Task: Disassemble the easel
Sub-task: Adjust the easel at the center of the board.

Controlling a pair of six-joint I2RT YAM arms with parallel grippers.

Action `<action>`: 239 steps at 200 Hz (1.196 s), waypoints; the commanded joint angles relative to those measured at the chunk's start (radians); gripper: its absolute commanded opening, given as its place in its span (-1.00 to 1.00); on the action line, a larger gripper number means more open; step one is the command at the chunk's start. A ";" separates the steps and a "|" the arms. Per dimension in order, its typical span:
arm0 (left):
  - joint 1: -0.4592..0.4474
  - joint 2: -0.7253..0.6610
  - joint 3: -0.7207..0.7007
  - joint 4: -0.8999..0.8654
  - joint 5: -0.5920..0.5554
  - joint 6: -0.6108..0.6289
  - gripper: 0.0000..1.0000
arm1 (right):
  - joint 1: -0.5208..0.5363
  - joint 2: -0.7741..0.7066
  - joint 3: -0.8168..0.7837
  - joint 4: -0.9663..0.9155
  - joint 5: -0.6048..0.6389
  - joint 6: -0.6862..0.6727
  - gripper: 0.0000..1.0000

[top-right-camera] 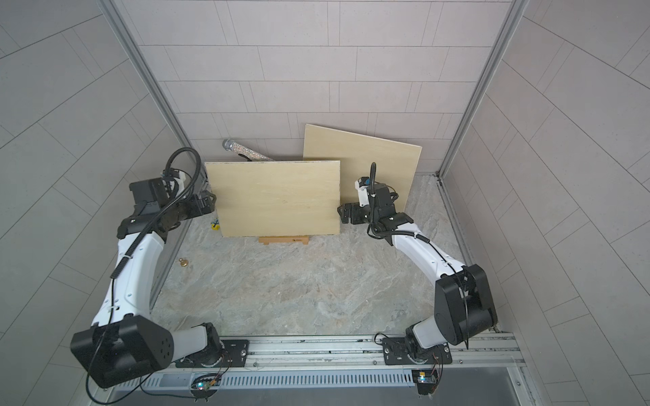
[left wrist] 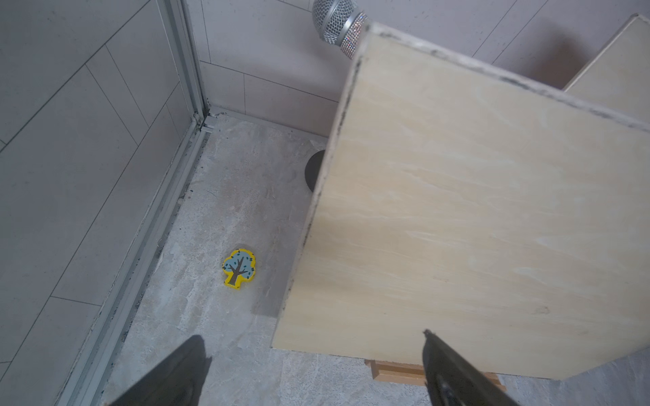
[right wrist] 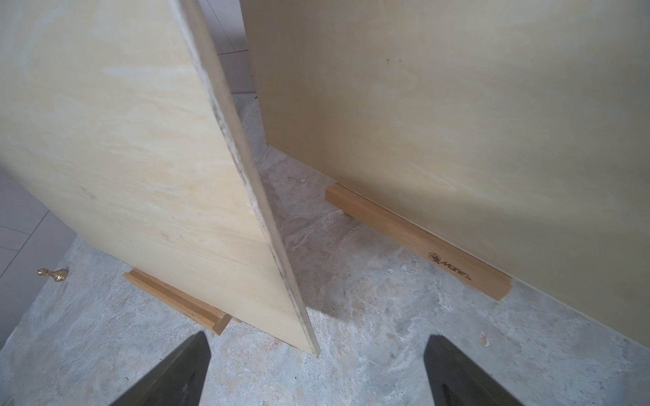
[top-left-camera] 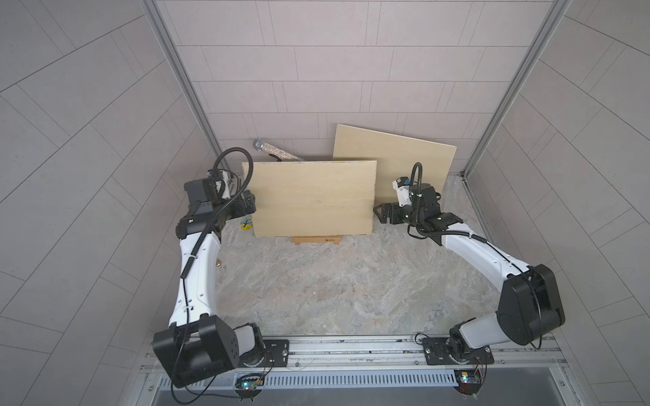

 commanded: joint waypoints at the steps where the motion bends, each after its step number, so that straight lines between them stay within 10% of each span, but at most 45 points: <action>1: 0.021 0.054 0.063 -0.002 0.162 0.081 1.00 | 0.007 0.004 -0.018 0.012 -0.041 0.020 0.99; 239: 0.035 0.315 0.038 0.177 0.457 0.152 0.89 | 0.000 0.044 0.011 0.068 -0.157 0.003 0.99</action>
